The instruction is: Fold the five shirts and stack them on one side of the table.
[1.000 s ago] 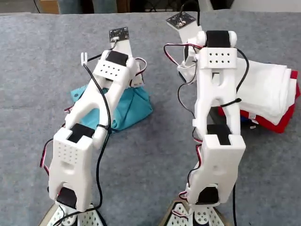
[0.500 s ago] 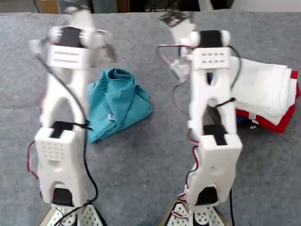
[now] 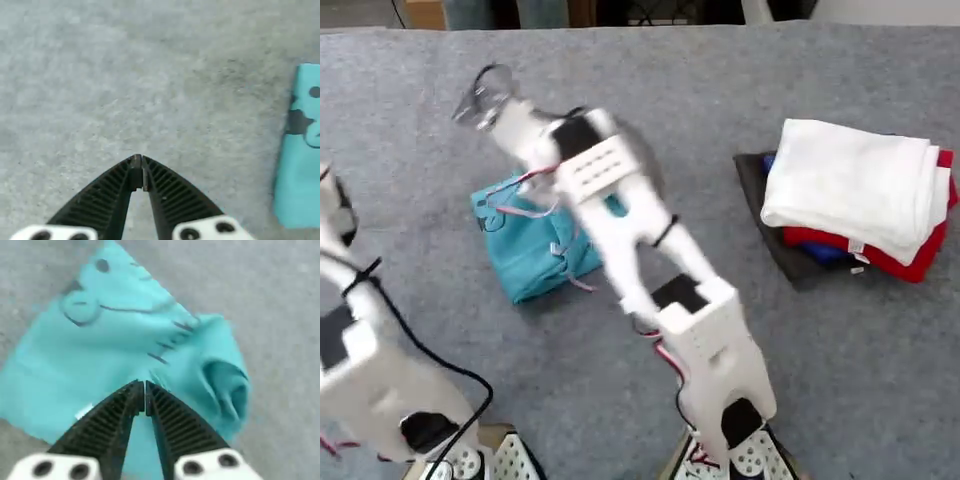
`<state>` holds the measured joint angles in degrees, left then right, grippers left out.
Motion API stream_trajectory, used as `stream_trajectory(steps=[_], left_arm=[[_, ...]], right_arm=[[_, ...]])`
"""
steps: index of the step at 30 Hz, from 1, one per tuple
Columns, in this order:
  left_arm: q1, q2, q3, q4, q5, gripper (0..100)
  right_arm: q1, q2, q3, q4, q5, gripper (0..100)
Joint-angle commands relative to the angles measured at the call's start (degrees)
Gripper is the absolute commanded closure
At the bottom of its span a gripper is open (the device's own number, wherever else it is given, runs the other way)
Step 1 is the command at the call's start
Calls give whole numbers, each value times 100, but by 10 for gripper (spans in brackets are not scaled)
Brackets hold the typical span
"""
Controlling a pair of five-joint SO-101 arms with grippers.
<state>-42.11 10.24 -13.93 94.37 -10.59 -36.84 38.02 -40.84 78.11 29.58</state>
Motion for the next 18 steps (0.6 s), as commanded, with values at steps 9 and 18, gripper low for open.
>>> stream_trajectory(steps=[9, 18], left_arm=[[-321, -2787, 4356, -2101, -352, 970], [-549, -2435, 4585, -2426, -369, 970]], right_arm=[[-211, 488, -84, -308, -35, 983], [387, 708, -84, 554, 0, 984]])
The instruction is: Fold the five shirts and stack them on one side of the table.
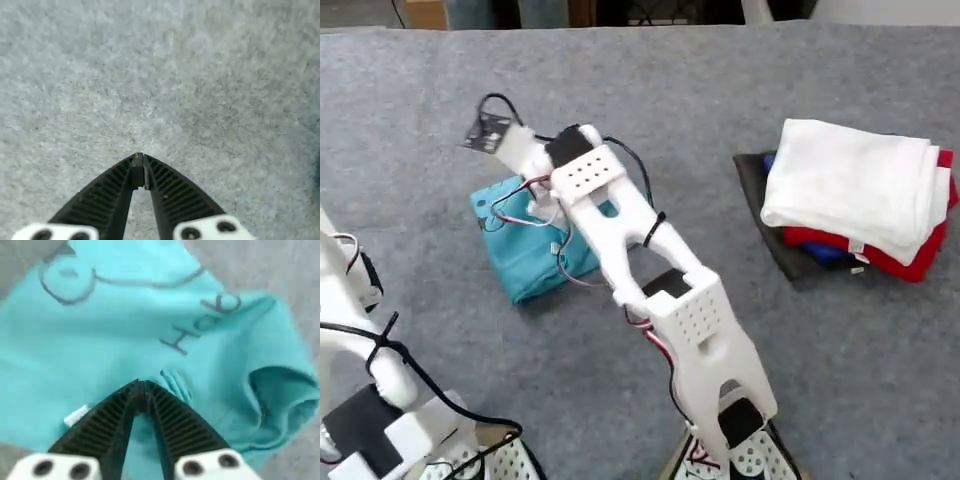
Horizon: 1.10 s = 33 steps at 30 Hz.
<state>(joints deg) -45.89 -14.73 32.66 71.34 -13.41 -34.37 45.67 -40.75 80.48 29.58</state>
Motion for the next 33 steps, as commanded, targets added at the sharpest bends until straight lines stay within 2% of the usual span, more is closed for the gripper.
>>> stream_trajectory(steps=[1, 4, 7, 11, 15, 17, 19, 24, 29, 33], left_arm=[[-207, 149, -110, -158, -88, 970], [-426, 431, -303, -167, -79, 970], [-576, 703, -497, -158, -79, 970], [-725, 1046, -804, -158, -79, 970], [-892, 1319, -1024, -149, -79, 970], [-884, 1415, -998, -149, -79, 970], [-848, 1495, -971, -53, -79, 970], [-699, 1670, -778, -26, -70, 970], [-699, 1776, -110, -1073, 387, 970], [-708, 1767, 171, -1424, 396, 970]], right_arm=[[176, -57, -92, 501, 9, 984], [387, -84, -145, 1116, 70, 984], [686, -207, -426, 2110, 457, 984], [1424, -813, -136, 2075, 571, 984], [1890, -1578, 549, 2075, 1037, 984], [1820, -1956, 620, 2066, 1064, 984], [1451, -2185, 523, 1820, 1064, 984], [431, -1842, 514, 211, 1037, 984], [62, -699, 479, -809, 536, 984], [44, -31, -119, -818, 281, 984]])
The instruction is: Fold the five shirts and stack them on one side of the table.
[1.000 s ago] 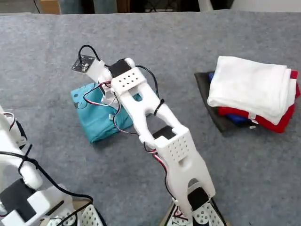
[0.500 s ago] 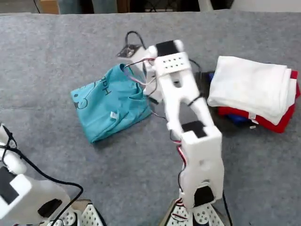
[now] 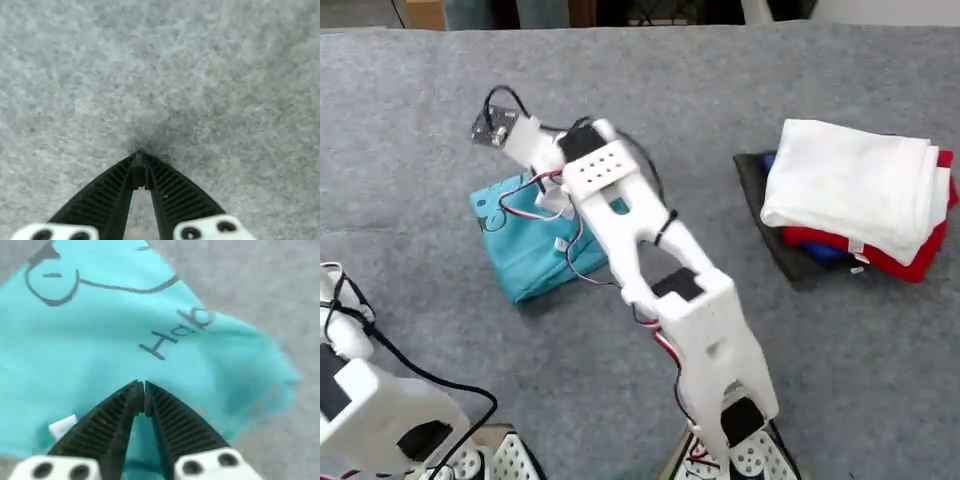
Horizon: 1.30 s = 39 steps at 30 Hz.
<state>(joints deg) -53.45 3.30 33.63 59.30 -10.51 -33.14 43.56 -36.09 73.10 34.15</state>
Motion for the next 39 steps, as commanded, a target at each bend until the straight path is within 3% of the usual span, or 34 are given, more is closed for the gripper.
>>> stream_trajectory(steps=[1, 11, 14, 18, 24, 27, 31, 36, 39], left_arm=[[48, -35, 48, -202, 105, 970], [48, -35, 40, -237, 88, 970], [48, -35, 40, -237, 88, 970], [48, -35, 40, -237, 88, 970], [48, -35, 40, -246, 79, 970], [48, -35, 40, -246, 79, 970], [48, -35, 40, -246, 79, 970], [48, -35, 40, -229, 79, 970], [48, -35, 40, -229, 79, 970]], right_arm=[[-70, 286, -769, 18, -220, 984], [396, 787, -2457, 2831, -211, 984], [703, 681, -2431, 2813, -246, 984], [1029, 198, -1666, 2822, -229, 984], [1178, -1367, 980, 2813, -211, 984], [1433, -2237, 1947, 2716, -88, 984], [1705, -2905, 2185, 2338, 308, 984], [844, -3081, 2220, 809, 264, 984], [360, -2844, 2229, -378, -220, 984]])
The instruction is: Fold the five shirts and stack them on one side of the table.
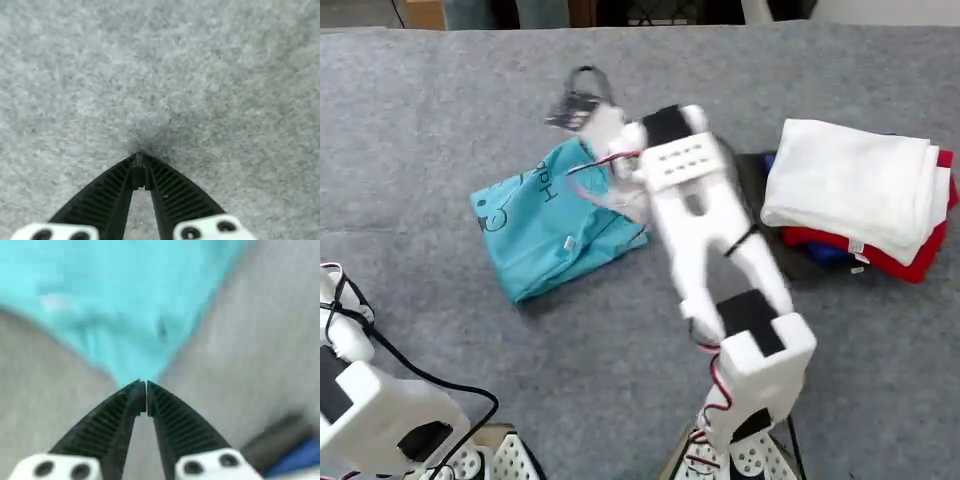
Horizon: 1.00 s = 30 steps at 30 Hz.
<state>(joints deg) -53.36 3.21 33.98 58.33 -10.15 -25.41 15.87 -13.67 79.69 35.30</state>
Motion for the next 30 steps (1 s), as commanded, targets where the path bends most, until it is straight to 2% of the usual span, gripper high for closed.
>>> stream_trajectory(steps=[1, 3, 6, 14, 17, 23, 25, 27, 30], left_arm=[[40, -26, 13, -132, 44, 970], [40, -26, 31, -132, 44, 970], [40, -26, 31, -132, 44, 970], [31, -18, 13, -141, 44, 970], [40, -18, 13, -141, 44, 970], [40, -18, 4, -132, 44, 970], [66, -35, -66, -70, 35, 970], [207, -158, -593, 598, 44, 970], [708, -492, -1789, 1776, 176, 970]], right_arm=[[-466, 57, -40, -1354, -510, 984], [-484, 330, -48, -1811, -730, 984], [-440, 673, -40, -1741, -774, 984], [-211, 884, -48, 624, -791, 984], [114, 857, -48, 1389, -774, 984], [1099, 848, -101, 1697, -765, 984], [1257, 681, -655, 1873, -809, 984], [1266, 365, -1429, 2145, -809, 984], [1011, 40, -2440, 1916, -809, 984]])
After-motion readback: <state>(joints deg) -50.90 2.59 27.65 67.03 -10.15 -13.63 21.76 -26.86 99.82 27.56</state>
